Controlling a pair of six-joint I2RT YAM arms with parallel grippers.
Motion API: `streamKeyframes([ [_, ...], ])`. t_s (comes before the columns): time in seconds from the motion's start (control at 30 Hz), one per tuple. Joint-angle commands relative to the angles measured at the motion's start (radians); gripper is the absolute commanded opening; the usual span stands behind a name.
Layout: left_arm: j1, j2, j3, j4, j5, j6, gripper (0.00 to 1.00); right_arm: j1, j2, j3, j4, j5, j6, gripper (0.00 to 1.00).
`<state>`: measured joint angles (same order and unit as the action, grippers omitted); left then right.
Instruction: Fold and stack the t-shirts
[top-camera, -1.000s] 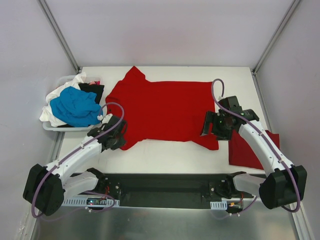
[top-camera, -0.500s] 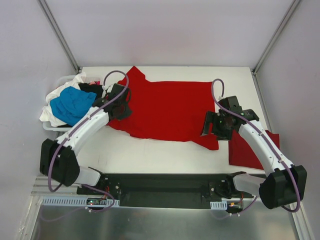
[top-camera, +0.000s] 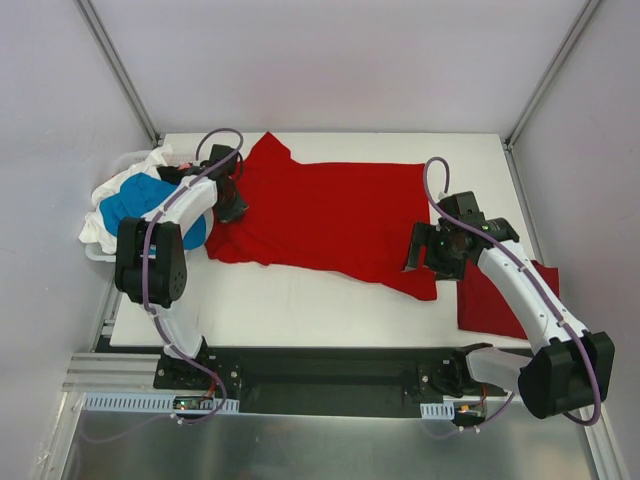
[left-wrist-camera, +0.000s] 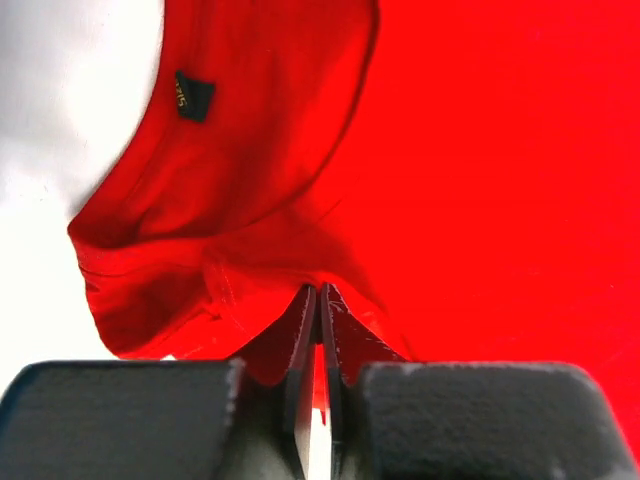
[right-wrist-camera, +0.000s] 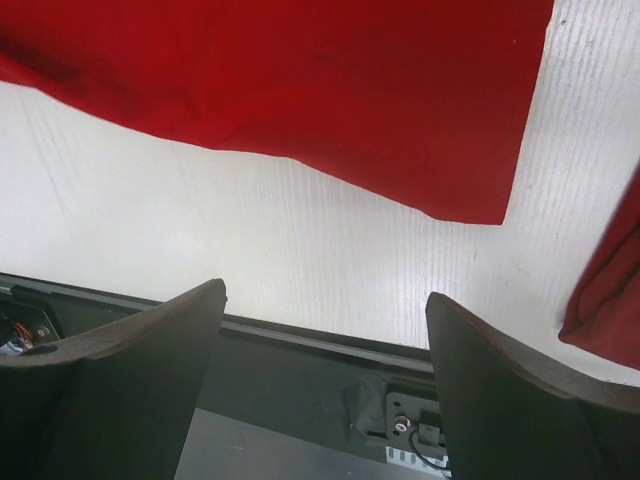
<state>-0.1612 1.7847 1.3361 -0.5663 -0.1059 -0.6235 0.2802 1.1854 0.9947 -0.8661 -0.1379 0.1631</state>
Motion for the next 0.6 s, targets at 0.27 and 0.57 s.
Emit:
streamKeyframes([
  [0.27,-0.103,-0.269,0.025,-0.165,0.0,0.097,0.99,0.007,-0.004,0.004,0.009,-0.032,-0.008,0.86],
  [0.57,-0.115,-0.361,-0.311,-0.096,0.003,0.071,0.37,0.013,0.051,0.044,0.038,-0.048,-0.01,0.86],
])
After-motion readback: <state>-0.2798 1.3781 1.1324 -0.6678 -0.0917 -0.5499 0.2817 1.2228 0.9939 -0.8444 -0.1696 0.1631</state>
